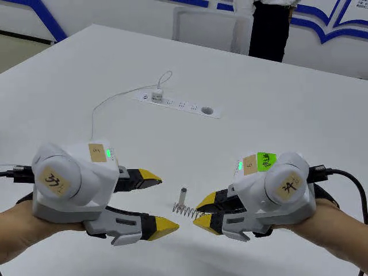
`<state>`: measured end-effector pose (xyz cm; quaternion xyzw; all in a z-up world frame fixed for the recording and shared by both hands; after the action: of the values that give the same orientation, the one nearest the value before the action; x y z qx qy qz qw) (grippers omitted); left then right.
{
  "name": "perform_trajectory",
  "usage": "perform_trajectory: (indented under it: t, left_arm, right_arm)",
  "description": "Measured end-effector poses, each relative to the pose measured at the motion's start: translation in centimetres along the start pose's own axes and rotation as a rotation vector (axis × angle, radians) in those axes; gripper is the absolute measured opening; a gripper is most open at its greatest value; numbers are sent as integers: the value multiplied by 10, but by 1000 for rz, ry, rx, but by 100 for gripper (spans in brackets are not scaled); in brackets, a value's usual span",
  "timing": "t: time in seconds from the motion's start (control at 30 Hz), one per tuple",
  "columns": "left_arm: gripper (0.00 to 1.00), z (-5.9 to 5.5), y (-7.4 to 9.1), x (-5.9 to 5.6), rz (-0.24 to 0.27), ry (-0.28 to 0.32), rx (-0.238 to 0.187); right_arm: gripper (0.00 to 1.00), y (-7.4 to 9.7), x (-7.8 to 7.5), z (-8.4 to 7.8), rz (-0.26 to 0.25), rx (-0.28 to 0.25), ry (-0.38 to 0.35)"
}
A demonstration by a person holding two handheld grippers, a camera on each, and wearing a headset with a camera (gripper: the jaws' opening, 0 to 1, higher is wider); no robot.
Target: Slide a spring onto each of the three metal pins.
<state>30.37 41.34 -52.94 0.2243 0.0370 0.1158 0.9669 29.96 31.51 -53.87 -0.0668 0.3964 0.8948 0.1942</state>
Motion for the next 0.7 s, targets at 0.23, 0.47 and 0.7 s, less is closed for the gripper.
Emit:
perform_trajectory:
  t: [0.23, 0.47, 0.7]
  left_arm:
    - [44, 0, -1, -6, -45, -13, 35]
    - [36, 1, -4, -11, -70, -42, 55]
    - [31, 4, -4, -13, -82, -53, 48]
  right_arm:
    - [10, 7, 5, 13, 24, -32, 60]
    - [10, 9, 11, 19, 46, -44, 96]
    - [10, 10, 12, 20, 48, -49, 113]
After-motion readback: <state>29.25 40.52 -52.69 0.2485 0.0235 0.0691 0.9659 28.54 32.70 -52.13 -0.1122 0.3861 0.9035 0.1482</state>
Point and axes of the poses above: the centre of the closed fingertips' face, and the gripper's own axes: y roughly backward along the fingers, x roughly to its left, z roughly out of its top, the point moved 5 cm from there along y, roughly backward along the fingers, and after that the axes turned 9 degrees about -z, right-handed, at the moved point
